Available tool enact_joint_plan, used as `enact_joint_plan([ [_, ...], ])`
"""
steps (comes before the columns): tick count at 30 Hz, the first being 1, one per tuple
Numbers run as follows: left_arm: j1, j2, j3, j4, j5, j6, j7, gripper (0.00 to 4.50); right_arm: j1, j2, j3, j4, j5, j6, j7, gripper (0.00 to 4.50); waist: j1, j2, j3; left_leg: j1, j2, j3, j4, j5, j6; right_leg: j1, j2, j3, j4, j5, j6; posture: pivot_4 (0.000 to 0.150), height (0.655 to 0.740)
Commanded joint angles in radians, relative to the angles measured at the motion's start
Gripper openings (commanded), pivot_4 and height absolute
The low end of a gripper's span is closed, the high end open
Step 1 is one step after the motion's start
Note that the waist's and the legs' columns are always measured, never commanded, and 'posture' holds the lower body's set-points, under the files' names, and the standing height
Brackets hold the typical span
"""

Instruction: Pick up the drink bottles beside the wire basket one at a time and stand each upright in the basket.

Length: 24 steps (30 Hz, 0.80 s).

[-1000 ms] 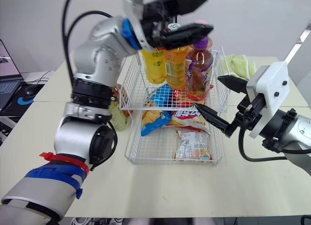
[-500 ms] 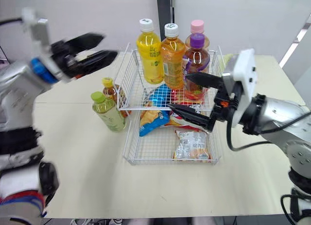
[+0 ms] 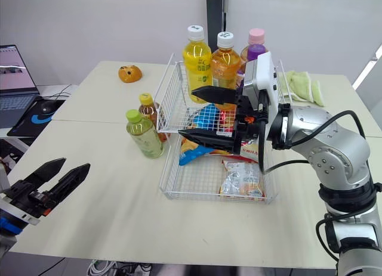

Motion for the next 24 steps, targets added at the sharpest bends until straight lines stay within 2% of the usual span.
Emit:
enact_joint_plan([
  [1,-0.023,0.026,-0.037,-0.040,-0.032,-0.044,0.046,4.48,-0.030,0.007,-0.022,-0.008,-0.014,-0.017,0.023,4.50,-0.002,0.001,0.000,0.002,0.000,0.000,0.000,-0.002,0.003,0.002,0.000,0.000,0.000,0.000,0.000,0.150,0.7400],
  [5,-0.171,0.098,-0.190,0.062,0.061,-0.094,0.083,4.48,-0.018,0.000,-0.033,-0.032,-0.024,-0.001,0.010,4.50,-0.001,0.002,0.000,0.012,0.000,0.000,-0.003,-0.002,0.003,0.009,0.000,0.000,0.000,0.000,-0.001,0.150,0.7400],
  [12,-0.496,0.119,-0.495,0.331,0.266,-0.226,0.111,4.48,0.033,-0.051,-0.100,-0.142,0.009,0.066,-0.085,4.50,-0.007,0.002,0.000,0.010,0.000,0.001,-0.003,-0.002,0.003,0.008,0.000,0.000,-0.001,0.000,0.000,0.150,0.7400],
  [17,-0.609,0.099,-0.600,0.467,0.348,-0.298,0.104,4.48,0.051,-0.085,-0.150,-0.171,0.035,0.102,-0.123,4.50,-0.016,0.002,0.000,0.010,0.000,0.002,-0.008,0.000,0.000,0.005,0.000,0.002,-0.003,0.000,0.000,0.150,0.7400],
  [22,-0.672,0.090,-0.633,0.562,0.396,-0.352,0.107,4.48,0.066,-0.105,-0.182,-0.203,0.060,0.124,-0.164,4.50,-0.022,0.002,0.000,0.010,0.000,0.002,-0.009,-0.001,0.001,0.005,0.000,0.002,-0.002,0.000,0.000,0.150,0.7400],
  [24,-0.677,0.091,-0.633,0.577,0.406,-0.363,0.108,4.10,0.070,-0.106,-0.185,-0.210,0.064,0.129,-0.175,4.50,-0.025,0.002,0.000,0.010,0.000,0.002,-0.010,-0.001,0.003,0.005,0.000,0.002,-0.002,0.000,0.000,0.150,0.7400],
])
